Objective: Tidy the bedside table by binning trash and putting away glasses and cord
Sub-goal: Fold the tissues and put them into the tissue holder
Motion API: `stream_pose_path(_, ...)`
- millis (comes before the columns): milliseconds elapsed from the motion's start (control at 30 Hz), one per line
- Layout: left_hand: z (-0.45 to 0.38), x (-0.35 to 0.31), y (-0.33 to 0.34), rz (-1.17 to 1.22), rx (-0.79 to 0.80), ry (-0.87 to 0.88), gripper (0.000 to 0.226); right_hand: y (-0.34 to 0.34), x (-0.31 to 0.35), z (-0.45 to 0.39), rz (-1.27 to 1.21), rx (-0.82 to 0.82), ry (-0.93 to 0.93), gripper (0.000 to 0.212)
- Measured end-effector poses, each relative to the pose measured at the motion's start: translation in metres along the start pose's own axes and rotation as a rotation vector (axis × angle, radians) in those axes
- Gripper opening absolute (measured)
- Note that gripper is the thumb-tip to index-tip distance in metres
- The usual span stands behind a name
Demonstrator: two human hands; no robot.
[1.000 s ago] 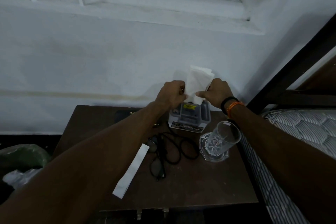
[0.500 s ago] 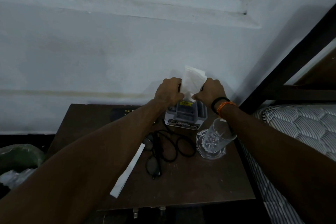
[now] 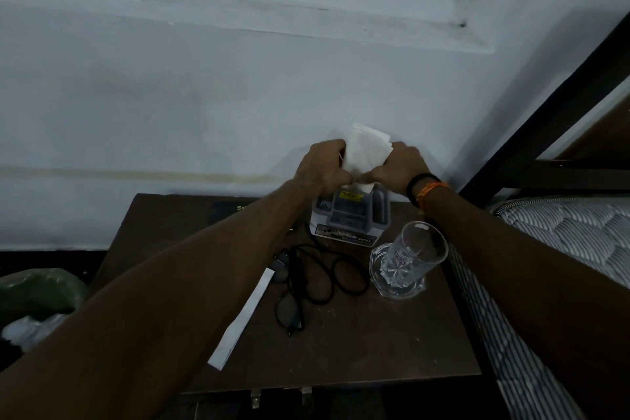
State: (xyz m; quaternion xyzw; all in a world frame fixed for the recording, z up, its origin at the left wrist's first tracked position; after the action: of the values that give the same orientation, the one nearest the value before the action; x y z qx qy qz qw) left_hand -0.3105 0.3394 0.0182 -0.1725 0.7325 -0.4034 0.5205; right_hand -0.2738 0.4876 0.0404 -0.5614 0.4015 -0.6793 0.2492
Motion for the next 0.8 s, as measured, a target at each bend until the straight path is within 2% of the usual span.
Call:
stream_pose_path(100, -0.002, -0.001, -0.009, 0.057, -0.035, 0.012, 0.031, -0.024, 0.001, 0.000, -0.193, -0.108, -0.025, 0.036)
stream_pose_path(167, -0.002, -0.002, -0.013, 0.054, -0.029, 0.013, 0.022, -0.028, 0.000, 0.002, -0.231, -0.121, -0.041, 0.029)
stream_pose_path(233, -0.001, -0.002, -0.010, 0.035, 0.006, 0.009, 0.019, -0.022, -0.002, 0.004, -0.219, -0.092, -0.039, 0.028)
stream_pose_path(400, 0.002, 0.003, 0.003, -0.042, 0.044, -0.008, 0.031, 0.003, -0.008, 0.009, -0.036, -0.006, -0.008, 0.036)
stream_pose_path(467, 0.002, -0.002, 0.000, 0.005, -0.003, 0.026, 0.037, 0.000, -0.007, 0.010, -0.014, -0.039, -0.031, 0.036)
stream_pose_path(567, 0.001, -0.007, -0.011, 0.073, -0.074, 0.052, 0.034, -0.008, -0.003, 0.009, -0.006, -0.090, -0.107, 0.028)
stream_pose_path(800, -0.002, -0.004, -0.010, -0.021, -0.048, 0.048, 0.025, -0.011, 0.005, 0.010, -0.026, -0.124, -0.168, 0.019)
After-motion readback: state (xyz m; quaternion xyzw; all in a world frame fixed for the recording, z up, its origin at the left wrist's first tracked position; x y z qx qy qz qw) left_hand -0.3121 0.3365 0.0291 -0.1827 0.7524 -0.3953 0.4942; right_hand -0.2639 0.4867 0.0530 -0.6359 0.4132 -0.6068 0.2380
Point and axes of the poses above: each hand's wrist, its own z-axis away from the middle knuckle, its own y-axis out of the palm, x = y × z, the point moved 7 cm from there along -z, towards the middle knuckle, and after that the axes turned 6 degrees about -z, right-handed, at the moved point
